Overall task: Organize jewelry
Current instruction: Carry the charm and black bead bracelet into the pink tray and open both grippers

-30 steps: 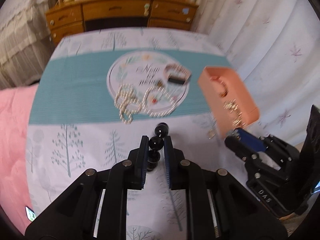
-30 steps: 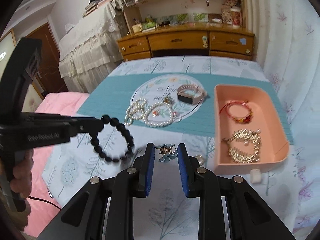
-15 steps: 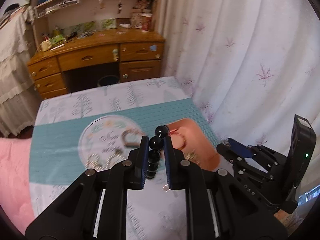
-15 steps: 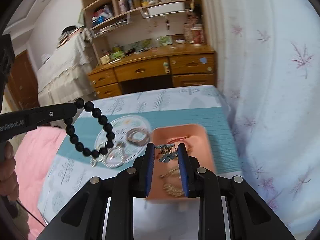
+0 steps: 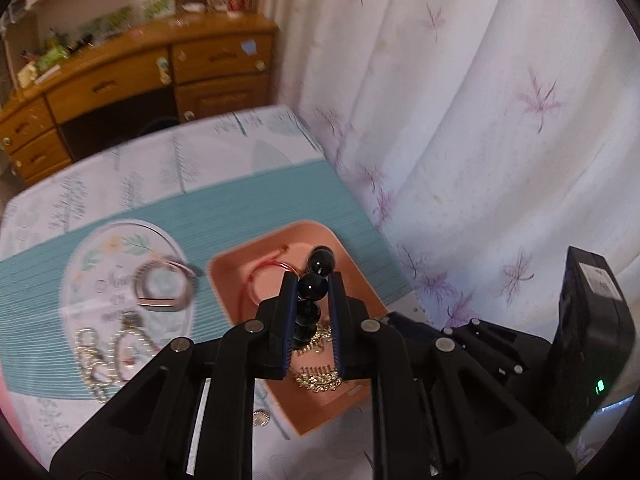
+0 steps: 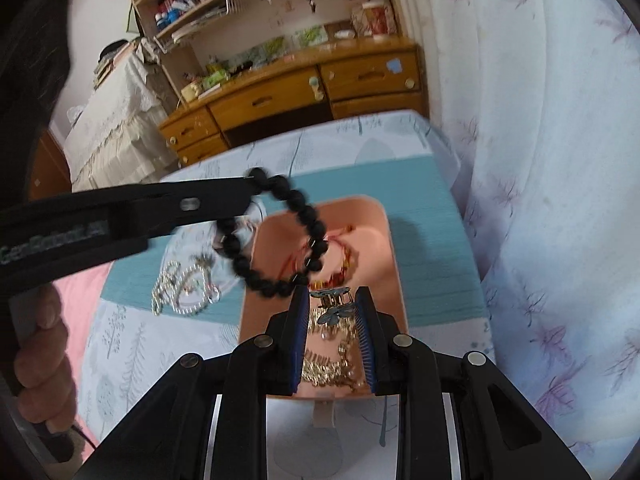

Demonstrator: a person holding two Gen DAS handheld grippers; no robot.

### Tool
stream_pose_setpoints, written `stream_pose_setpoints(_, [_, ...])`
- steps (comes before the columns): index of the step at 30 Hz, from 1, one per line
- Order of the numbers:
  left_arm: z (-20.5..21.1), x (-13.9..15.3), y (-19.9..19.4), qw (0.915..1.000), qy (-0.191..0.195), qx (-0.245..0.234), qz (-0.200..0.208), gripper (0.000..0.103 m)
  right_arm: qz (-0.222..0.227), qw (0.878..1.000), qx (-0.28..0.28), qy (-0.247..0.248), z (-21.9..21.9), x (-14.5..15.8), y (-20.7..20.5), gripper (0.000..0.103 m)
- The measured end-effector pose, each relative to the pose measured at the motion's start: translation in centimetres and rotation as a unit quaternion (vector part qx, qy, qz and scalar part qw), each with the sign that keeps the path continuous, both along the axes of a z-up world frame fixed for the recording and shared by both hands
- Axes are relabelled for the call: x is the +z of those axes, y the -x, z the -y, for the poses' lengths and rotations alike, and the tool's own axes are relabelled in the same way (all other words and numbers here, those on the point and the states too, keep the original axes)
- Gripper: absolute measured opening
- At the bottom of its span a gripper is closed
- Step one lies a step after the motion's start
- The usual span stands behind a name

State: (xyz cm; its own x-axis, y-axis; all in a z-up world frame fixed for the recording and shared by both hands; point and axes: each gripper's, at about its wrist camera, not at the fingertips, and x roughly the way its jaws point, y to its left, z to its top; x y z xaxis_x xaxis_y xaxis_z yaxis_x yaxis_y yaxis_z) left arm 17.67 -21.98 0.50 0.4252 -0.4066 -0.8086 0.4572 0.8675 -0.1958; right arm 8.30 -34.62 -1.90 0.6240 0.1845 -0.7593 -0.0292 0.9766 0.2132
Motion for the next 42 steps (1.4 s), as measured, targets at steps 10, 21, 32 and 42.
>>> stream_pose_setpoints(10, [0.6,-6.1,-3.5,0.9981,-0.060,0.013,0.004,0.013,-0.025,0.999,0.022,0.008,-1.5,-4.6,-1.2,0.023])
stream_pose_setpoints(21, [-1.4,-6.4,-4.1,0.9978,-0.060,0.030,0.005,0.051,-0.027,0.999,0.010,0.019,-2.1,-5.2,-3.8,0.023])
stream_pose_setpoints(32, [-4.6,-4.0,-2.1,0.9977,-0.037,0.055,0.017,0.051,-0.031,0.999,-0.026,0.013,-1.4,-4.8,-6.7,0.026])
stream_pose_setpoints(42, [-8.6,-1.3,0.3,0.9965,-0.022,0.075,0.029,0.051,-0.019,0.999,-0.031,0.019,-3.0,-2.2,-5.7,0.040])
